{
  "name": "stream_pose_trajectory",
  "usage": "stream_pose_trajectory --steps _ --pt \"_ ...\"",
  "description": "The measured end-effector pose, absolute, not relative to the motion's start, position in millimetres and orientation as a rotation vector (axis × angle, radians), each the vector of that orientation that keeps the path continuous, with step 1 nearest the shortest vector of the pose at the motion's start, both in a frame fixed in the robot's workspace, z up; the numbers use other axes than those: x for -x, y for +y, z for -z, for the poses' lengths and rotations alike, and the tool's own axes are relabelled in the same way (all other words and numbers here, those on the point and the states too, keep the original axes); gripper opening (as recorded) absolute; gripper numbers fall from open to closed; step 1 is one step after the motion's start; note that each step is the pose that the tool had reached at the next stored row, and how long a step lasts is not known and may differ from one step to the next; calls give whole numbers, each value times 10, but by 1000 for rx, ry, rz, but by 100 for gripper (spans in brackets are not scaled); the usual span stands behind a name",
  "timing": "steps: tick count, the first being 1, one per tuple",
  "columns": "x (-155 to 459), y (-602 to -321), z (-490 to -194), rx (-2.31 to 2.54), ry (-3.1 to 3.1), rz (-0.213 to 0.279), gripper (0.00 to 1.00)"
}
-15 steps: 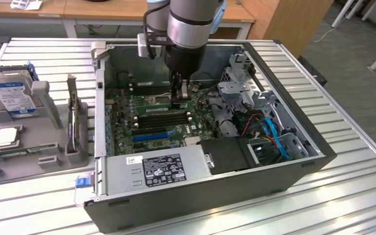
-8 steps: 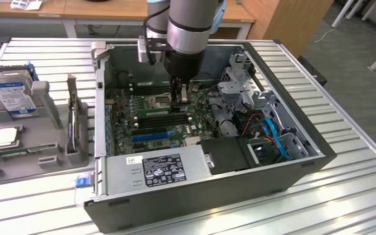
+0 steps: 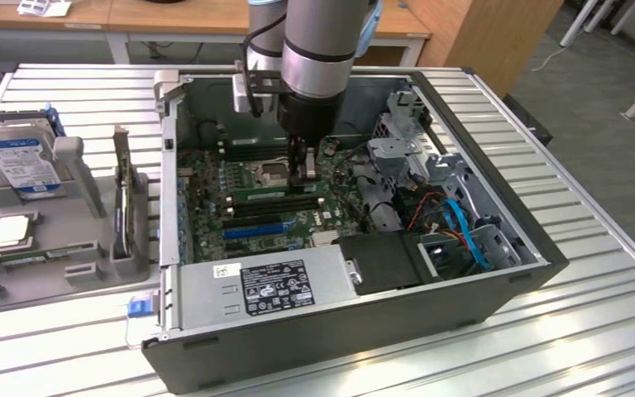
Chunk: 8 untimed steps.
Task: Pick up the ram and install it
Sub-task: 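Insert the ram into the slot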
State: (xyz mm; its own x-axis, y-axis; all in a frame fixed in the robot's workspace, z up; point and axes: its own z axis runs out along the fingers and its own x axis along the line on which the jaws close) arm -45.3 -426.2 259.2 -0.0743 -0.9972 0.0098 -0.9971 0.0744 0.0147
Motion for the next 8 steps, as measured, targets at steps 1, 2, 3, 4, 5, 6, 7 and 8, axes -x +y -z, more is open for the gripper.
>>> stream_pose_trajectory --steps 1,2,3,4,5,6,7,8 --pt "453 -4263 -2591 -2125 -2290 6 13" --pt "453 -4262 -2585 -2126 -2290 7 13" --pt "453 -4262 -2572 -2126 -2290 7 13" --pt "453 -4262 -2556 -2126 -2290 6 13" --pt "453 -4262 -2543 -2126 -2290 7 13" --pt "453 -4262 -2539 -2126 -2290 6 13" --pt "453 -4263 -2539 -2125 -2290 6 13" --pt "453 -4261 -2536 -2125 -2290 6 13"
